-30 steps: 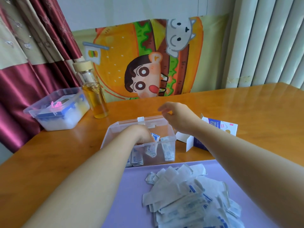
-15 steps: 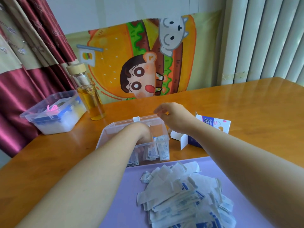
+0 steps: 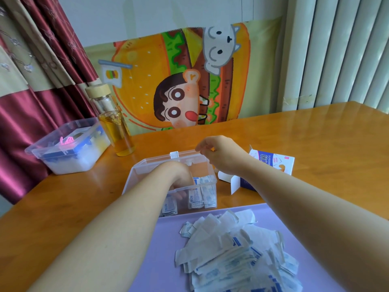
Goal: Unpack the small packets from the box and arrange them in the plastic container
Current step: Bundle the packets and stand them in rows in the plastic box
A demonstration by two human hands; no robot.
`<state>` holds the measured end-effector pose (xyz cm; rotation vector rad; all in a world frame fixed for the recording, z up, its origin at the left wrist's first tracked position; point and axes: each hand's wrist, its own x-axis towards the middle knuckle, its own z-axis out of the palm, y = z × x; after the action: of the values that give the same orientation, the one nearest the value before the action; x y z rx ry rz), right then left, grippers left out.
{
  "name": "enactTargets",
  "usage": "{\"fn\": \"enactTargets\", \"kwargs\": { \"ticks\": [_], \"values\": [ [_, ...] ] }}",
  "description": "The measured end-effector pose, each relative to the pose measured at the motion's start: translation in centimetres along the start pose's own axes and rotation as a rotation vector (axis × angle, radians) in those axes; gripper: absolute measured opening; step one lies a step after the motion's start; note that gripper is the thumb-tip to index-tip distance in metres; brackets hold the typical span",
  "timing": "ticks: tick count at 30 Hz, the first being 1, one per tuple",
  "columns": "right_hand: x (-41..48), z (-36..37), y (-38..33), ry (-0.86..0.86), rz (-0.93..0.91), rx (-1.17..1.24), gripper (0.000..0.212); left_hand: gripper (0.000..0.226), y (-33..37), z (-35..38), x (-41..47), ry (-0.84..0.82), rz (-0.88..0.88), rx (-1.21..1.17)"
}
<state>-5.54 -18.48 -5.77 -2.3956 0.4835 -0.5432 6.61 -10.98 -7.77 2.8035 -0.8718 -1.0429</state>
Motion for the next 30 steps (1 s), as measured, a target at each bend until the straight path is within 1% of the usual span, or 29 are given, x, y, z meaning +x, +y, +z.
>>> {"fn": "enactTargets", "kwargs": {
  "ticks": [8,14,17,19,22,23,25,26,27,28,30],
  "values": [
    [0.1,0.1,0.1,-0.009,0.01,-0.01,0.03,0.034,0.2,0.2,-0.8,0.027,0.051,-0.05],
    [0.0,0.0,0.0,-0.002,0.005,-0.035,0.03,0.036,0.4,-0.1,-1.1,0.029,0.029,-0.098],
    [-0.4,-0.4,-0.2,0.016,0.004,-0.051,0.029,0.033,0.2,-0.4,-1.8,0.056,0.027,-0.064],
    [-1.0,-1.0,-0.7,0.034,-0.007,-0.073,0.029,0.031,-0.1,-0.8,-2.9,0.119,0.064,-0.078],
    [-2.5,-2.0,-1.7,0.075,-0.044,-0.091,0.028,0.027,-0.5,-1.1,-5.3,0.282,0.182,-0.129],
    [-3.2,-2.4,-2.0,0.09,-0.066,-0.098,0.027,0.024,-0.7,-1.1,-6.2,0.356,0.24,-0.134],
    [-5.0,-3.0,-2.8,0.107,-0.111,-0.11,0.024,0.021,-1.7,-0.5,-8.2,0.555,0.377,-0.11],
    [-6.0,-3.2,-3.1,0.093,-0.132,-0.123,0.022,0.021,-2.3,0.0,-9.1,0.643,0.454,-0.104],
    [-7.3,-3.3,-3.4,0.06,-0.153,-0.146,0.02,0.021,-3.0,0.9,-10.4,0.689,0.527,-0.098],
    [-8.6,-3.5,-3.6,0.006,-0.173,-0.178,0.018,0.022,-3.5,1.7,-11.5,0.702,0.586,-0.077],
    [-11.4,-3.5,-3.9,-0.164,-0.189,-0.242,0.015,0.021,-4.8,3.7,-13.7,0.674,0.645,0.009]
  ]
}}
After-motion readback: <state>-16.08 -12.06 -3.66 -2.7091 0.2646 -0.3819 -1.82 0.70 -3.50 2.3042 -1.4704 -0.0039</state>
